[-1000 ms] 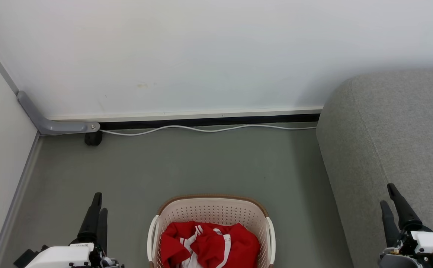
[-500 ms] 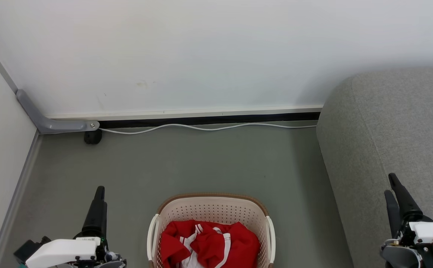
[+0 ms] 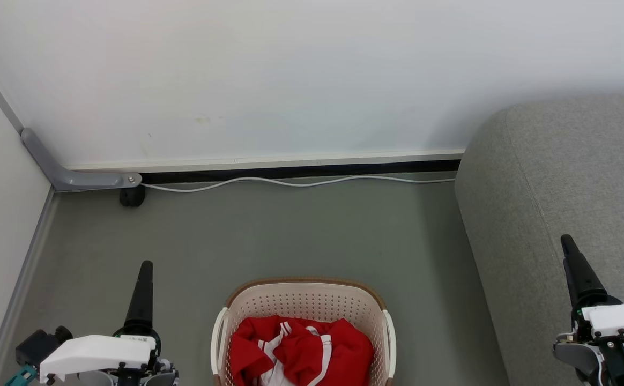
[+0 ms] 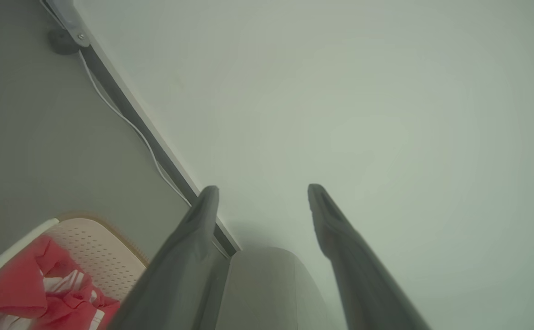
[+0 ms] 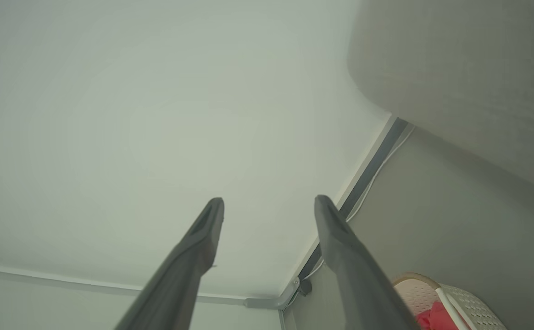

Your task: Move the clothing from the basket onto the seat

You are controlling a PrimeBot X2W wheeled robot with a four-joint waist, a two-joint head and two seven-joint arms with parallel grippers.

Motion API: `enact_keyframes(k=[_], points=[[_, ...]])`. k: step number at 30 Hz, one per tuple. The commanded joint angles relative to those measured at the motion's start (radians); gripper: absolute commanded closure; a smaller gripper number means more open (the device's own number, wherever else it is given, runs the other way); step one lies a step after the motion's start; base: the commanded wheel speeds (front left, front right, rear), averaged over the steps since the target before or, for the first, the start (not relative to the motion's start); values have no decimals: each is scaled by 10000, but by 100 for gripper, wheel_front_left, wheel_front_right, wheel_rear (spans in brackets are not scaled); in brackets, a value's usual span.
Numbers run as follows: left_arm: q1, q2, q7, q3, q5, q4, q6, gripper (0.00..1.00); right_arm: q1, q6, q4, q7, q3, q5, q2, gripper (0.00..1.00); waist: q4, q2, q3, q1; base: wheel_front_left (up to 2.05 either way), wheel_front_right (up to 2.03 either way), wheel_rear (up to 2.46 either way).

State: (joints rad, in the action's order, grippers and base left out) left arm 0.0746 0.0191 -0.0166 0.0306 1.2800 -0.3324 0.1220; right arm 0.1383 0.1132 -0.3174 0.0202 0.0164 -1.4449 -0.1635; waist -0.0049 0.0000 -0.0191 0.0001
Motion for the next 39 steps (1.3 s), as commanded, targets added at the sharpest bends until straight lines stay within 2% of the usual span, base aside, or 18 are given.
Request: enact_keyframes(k=[1,11,39], points=[[645,156,-127,173,-476,256,8,0,495,67,175,162,91,366,-271,0,-7,0,-2,0,0,0,0],[720,176,-429,-83,-2575,378,-292,0,622,81,143,455,228,1857,-472,0,-35,0,-15,0,0,0,0],[730,231,-1246,-547,-6821,56,-1270,0,978,119,-209,1247,1349,5435,-1179,0,-178,0,5,0,0,0,0]])
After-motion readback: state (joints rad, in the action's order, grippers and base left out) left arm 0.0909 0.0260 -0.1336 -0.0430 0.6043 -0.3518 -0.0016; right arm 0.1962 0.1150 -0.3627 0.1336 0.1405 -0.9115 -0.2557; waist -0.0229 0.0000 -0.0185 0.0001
